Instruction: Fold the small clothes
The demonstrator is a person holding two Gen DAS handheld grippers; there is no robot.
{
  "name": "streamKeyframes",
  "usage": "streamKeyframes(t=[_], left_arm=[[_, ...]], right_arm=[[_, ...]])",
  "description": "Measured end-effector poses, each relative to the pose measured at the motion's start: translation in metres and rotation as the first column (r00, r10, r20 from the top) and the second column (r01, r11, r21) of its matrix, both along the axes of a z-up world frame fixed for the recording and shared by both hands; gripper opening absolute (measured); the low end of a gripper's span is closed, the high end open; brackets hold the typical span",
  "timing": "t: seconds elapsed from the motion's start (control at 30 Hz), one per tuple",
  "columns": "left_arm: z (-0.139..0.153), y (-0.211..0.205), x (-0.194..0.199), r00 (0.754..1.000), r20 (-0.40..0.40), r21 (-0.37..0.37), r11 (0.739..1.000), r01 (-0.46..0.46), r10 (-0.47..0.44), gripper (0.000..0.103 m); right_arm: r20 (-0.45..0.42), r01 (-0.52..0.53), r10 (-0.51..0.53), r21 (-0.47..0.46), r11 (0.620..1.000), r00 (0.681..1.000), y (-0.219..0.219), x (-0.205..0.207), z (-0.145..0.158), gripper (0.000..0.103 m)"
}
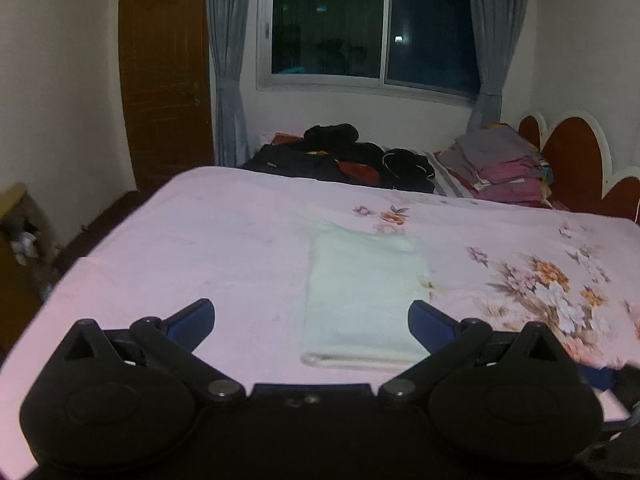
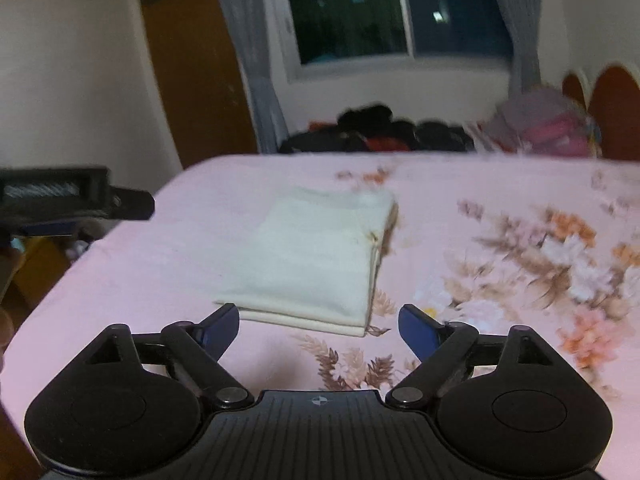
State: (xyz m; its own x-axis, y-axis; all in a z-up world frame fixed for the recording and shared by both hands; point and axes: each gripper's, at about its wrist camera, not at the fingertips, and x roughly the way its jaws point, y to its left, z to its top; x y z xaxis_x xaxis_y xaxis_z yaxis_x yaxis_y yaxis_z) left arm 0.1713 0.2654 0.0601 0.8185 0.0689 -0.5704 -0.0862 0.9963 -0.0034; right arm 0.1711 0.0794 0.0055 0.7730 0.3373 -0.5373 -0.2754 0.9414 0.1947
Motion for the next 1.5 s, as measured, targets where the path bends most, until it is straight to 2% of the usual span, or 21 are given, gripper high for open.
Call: streamKeyframes(t=[0.2,0.3,0.43,0.6,0.9,1.5], left_arm=[[0.020,-0.014,-0.068,1.000,-0.011,-0.028,1.000,-0.012,0.012,0.103],[0.028,-0.018,-0.098,1.000,-0.008,-0.045,0.999,-0.025,0.024,0.103],[0.036,-0.024,-0.130,0.999,0.001,-0.037,0.999,-0.039,0.039,0.103],[0.044,-0.029,-0.155,0.999,0.011,-0.036,0.998,-0.042,0.042,0.103],[0.048,-0.037,-0.176,0.998,0.033,-0.010,0.998,-0.054,0.055,0.103],[0.048,-0.039,-0.187,0.997,0.046,0.011,0.998,-0.055,0.055,0.103]], right_arm=[[0.072,0.008,-0.008,0.006,1.000,0.997,-0.020,-0.079,0.040,0.086],[0.111,0.024,-0.027,0.028,0.999,0.993,-0.031,-0.115,0.057,0.103],[0.171,0.039,-0.045,0.037,0.999,0.984,-0.039,-0.157,0.079,0.103],[0.211,0.060,-0.072,0.061,0.996,0.975,-0.048,-0.190,0.097,0.103],[0.230,0.086,-0.103,0.083,0.993,0.968,-0.056,-0.214,0.108,0.103],[0.236,0.071,-0.091,0.089,0.993,0.968,-0.060,-0.212,0.108,0.103]])
